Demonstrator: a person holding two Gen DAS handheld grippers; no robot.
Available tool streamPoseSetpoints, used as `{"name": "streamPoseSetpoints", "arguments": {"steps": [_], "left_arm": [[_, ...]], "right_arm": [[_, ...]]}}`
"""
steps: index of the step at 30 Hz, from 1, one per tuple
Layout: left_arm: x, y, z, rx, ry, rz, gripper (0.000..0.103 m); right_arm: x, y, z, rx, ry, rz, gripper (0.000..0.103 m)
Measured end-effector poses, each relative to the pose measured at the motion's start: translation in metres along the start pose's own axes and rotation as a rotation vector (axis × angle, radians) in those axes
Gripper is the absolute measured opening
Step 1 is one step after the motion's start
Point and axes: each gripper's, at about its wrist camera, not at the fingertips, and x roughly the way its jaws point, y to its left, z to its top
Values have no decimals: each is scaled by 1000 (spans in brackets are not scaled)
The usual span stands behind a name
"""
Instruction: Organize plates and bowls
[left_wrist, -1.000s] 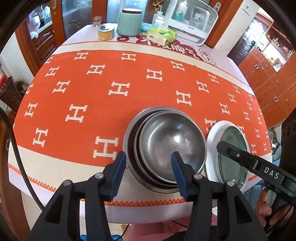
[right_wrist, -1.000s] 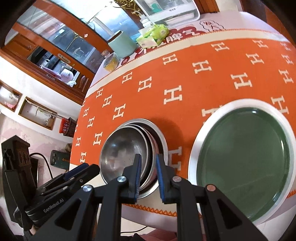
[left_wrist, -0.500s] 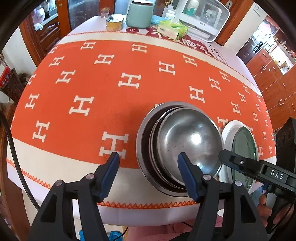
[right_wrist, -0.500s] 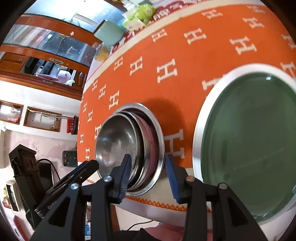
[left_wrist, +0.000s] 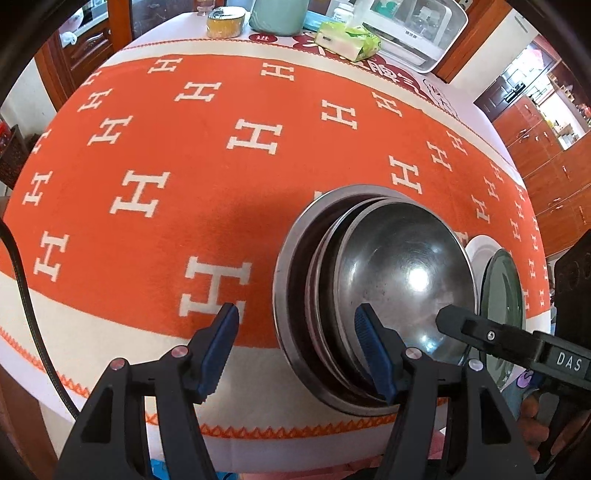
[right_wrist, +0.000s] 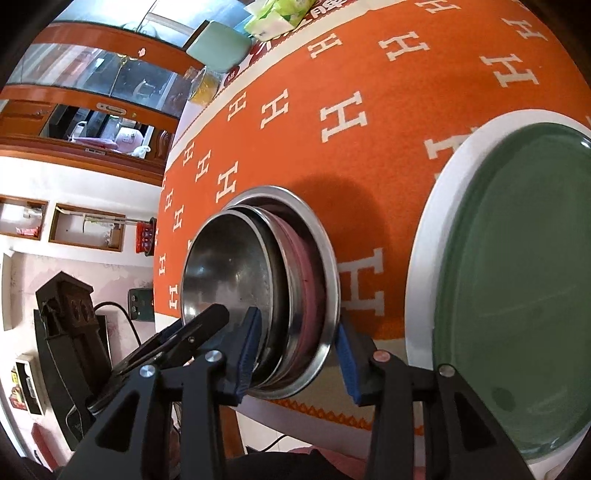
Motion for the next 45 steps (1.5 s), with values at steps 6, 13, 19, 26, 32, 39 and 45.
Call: {"name": "streamPoseSetpoints", "arguments": {"steps": [6,13,19,26,32,39,45], "left_arm": [[14,0,0,-12,10,-32,64],[23,-3,-4,-31,14,-71,64],[28,-2,-6,-60,14,-95,64],[29,-5,-6,-66,16,-114,57],[30,-9,-2,-68,14,-125,50],[28,-7,0,-62,17,-126,48],[20,-8,3,-40,0,-112,47]], "right_arm": [[6,3,4,-28,12,-25,40],[11,8,7,-60,25,-45,40],[13,11,7,-81,32,-54,40],[13,10,8,-87,37,-54,40],[13,9,9,-87,47,-54,39],[13,8,10,-76,52,-62,35],[11,11,10,-84,42,-48,35]]}}
